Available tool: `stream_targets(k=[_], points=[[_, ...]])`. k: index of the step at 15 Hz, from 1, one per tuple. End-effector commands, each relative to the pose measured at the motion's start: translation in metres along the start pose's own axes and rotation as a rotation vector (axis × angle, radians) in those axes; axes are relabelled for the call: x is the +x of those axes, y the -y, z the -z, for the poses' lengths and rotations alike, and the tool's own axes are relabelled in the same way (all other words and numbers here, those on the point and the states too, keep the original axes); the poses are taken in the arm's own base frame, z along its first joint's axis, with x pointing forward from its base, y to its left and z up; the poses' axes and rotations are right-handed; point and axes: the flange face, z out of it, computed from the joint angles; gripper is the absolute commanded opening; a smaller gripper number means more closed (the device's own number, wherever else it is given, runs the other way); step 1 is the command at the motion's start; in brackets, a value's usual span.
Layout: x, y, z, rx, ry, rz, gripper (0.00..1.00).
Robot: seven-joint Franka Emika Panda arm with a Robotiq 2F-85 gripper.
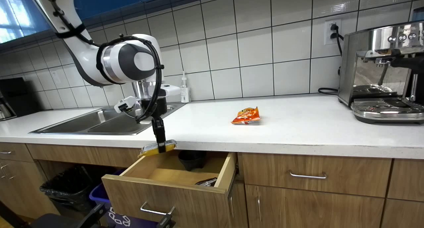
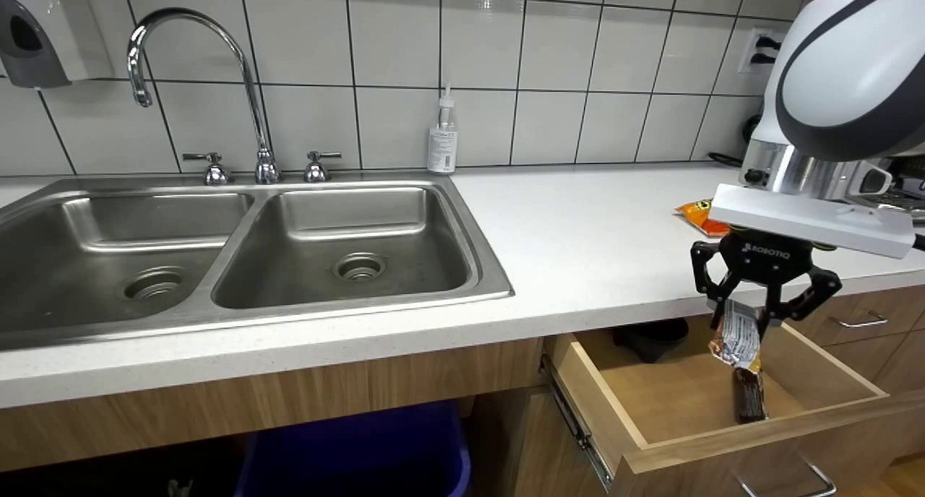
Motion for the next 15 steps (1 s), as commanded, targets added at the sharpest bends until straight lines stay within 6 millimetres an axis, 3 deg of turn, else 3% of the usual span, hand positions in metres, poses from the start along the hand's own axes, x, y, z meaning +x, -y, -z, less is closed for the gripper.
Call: stream_targets(k=[1,4,5,6,11,15], points=[[-0.0025,-0.0068,-0.0059,-0.001,0.002,-0.04,0.16],[-0.0028,-0.0089,-0.0109,-0.011,0.011,-0.051,0.16],[-0.0029,-0.0094,-0.0117,-0.012,0.013,-0.054,0.66],[-0.0029,-0.0096,-0.0121,-0.013,0.013,-0.057,0.69],[-0.0044,-0.0107,-0.0109,-0.016,0.016,-0.049,0.99],[-0.0085,-0.0143,-0.0088,-0.025,0.017,-0.02,1.0]])
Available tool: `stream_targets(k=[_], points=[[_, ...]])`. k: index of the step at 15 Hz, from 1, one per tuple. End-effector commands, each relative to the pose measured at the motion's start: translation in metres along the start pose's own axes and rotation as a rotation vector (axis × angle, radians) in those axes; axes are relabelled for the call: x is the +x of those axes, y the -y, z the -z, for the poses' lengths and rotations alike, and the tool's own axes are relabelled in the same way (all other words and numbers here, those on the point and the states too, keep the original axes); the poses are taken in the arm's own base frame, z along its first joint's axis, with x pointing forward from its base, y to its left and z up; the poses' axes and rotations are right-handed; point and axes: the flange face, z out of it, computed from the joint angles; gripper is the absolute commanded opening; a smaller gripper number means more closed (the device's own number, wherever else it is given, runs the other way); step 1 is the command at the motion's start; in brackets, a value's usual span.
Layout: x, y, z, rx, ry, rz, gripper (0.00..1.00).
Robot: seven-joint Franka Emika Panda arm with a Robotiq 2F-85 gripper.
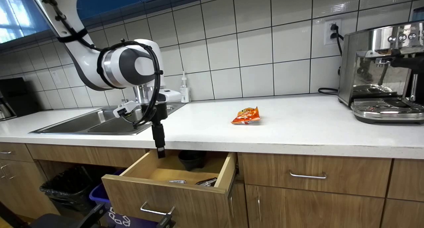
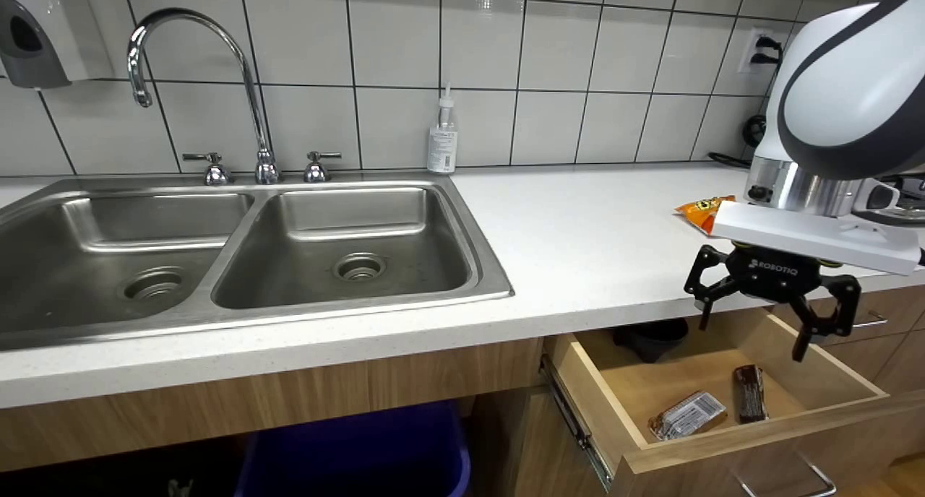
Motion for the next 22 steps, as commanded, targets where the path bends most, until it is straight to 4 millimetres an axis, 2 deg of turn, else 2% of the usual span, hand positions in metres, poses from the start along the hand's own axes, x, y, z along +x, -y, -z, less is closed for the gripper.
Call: stream_targets(k=[1,11,22], points=[[-0.007,-0.008,0.005,0.0,-0.005,0.016,1.0],[-0.026,-0.033,0.01,-0.023,0.018,0.107,1.0],[-0.025,-0.096,0.018,-0.15,0.12,0.323,1.0]])
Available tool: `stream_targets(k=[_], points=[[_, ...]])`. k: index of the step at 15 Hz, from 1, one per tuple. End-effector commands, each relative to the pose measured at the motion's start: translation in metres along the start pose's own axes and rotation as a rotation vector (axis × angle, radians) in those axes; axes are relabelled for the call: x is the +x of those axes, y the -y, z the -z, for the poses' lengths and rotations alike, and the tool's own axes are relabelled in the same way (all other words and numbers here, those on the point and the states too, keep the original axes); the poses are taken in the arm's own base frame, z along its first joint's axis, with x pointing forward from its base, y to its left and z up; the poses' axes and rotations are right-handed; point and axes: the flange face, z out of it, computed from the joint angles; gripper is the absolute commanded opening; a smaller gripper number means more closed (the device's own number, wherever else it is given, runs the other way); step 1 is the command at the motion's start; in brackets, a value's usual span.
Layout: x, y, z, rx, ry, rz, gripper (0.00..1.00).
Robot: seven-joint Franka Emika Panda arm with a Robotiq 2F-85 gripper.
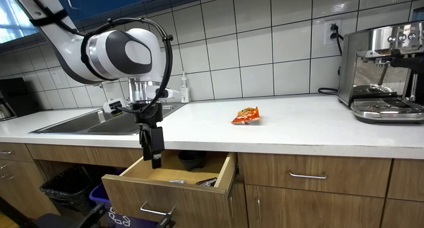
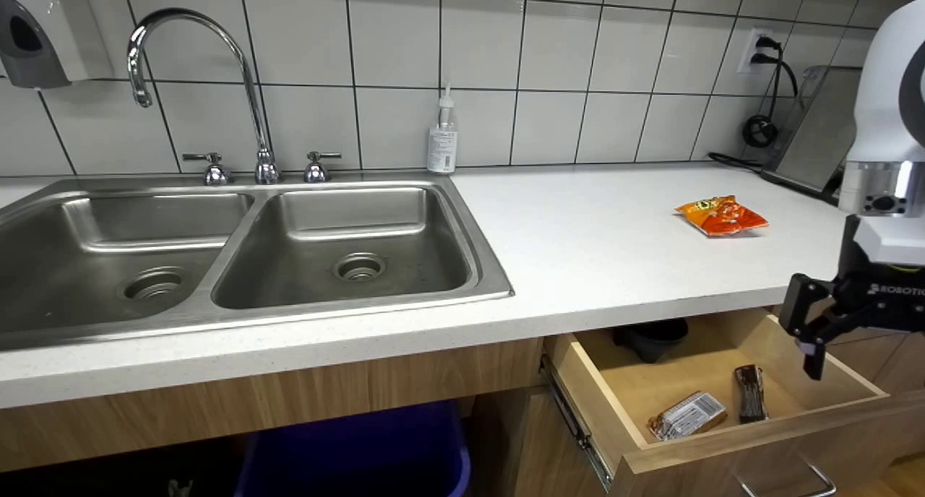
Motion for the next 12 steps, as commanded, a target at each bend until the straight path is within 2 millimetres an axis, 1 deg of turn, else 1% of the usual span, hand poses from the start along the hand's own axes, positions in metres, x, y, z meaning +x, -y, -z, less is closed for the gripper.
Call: stream_targets(k=[1,4,9,10,12], points=[[-0.009,-0.022,0.005,-0.04,0.036,0.093,1.0],[-0.012,-0.028,0.001,-0.06,0.086,0.168,1.0],[-0.017,-0.029,-0.013,-0.098,0.141,0.266,1.0],[-0.014,-0.027,-0.014,-0.107,0.147,0.279,1.0],[-0.015,-0.027,-0.019,-0.127,0.153,0.298,1.0]])
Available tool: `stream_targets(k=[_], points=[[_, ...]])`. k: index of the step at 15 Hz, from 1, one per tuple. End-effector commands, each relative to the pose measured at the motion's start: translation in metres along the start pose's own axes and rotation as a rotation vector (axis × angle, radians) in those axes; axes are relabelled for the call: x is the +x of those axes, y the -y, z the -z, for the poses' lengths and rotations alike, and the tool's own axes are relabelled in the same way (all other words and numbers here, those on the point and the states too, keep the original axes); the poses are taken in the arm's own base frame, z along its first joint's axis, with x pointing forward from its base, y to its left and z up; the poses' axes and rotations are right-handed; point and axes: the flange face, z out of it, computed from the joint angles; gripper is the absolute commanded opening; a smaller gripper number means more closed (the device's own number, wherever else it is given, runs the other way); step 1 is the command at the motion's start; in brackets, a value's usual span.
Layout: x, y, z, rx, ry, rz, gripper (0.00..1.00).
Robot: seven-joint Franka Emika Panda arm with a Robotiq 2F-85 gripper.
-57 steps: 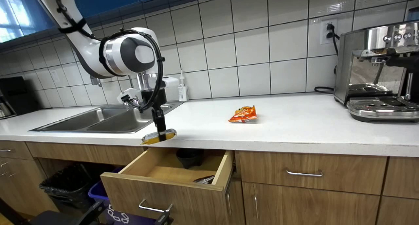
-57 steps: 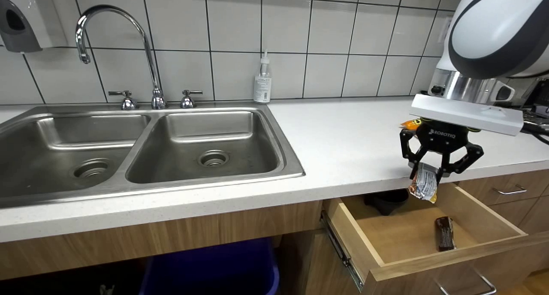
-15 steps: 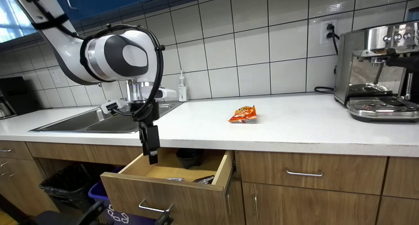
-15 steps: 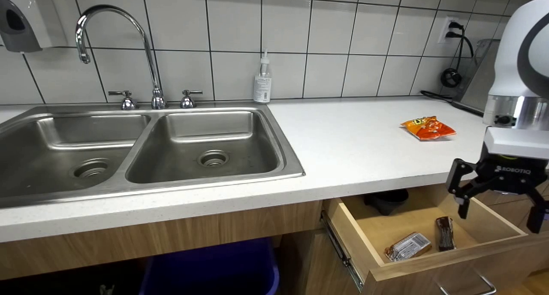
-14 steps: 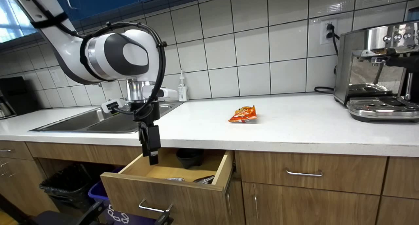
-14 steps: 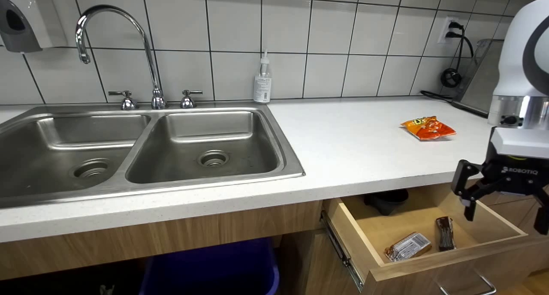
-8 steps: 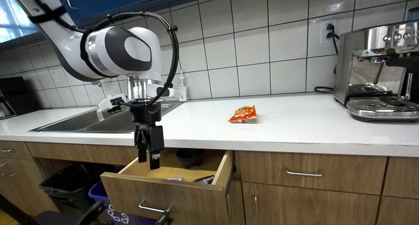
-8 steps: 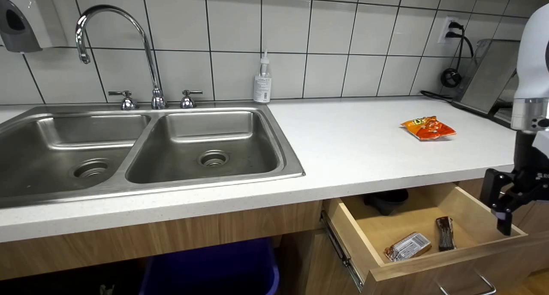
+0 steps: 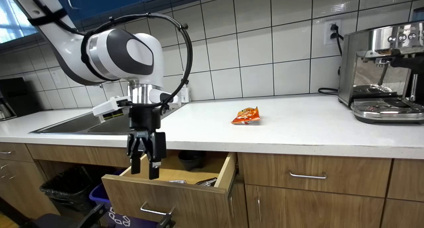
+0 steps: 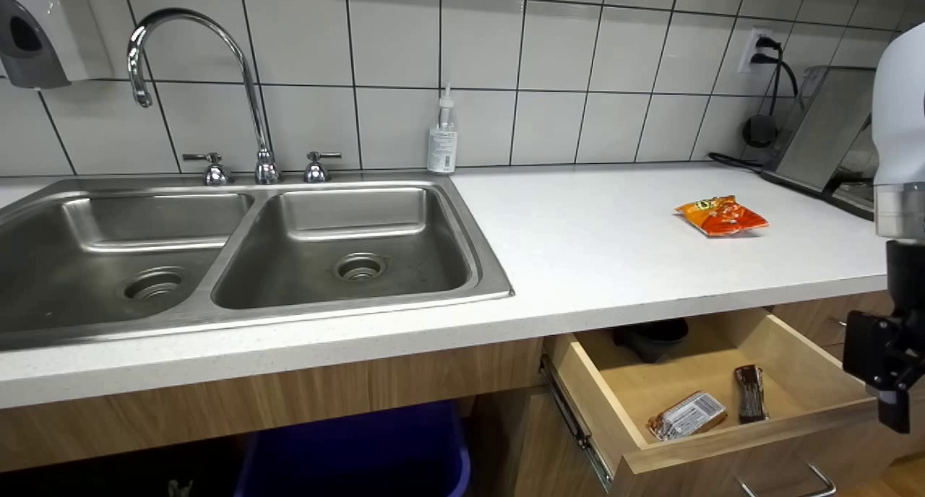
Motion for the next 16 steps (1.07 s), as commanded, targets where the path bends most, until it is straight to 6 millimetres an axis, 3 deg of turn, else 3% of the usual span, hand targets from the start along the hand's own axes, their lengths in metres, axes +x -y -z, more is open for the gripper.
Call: stream_targets(k=[1,16], points=[[-0.001,-0.002,-0.008,-0.045,0.029,0.056,1.0],[0.013,0.022,-0.055,-0.096,0.063,0.098,1.0]])
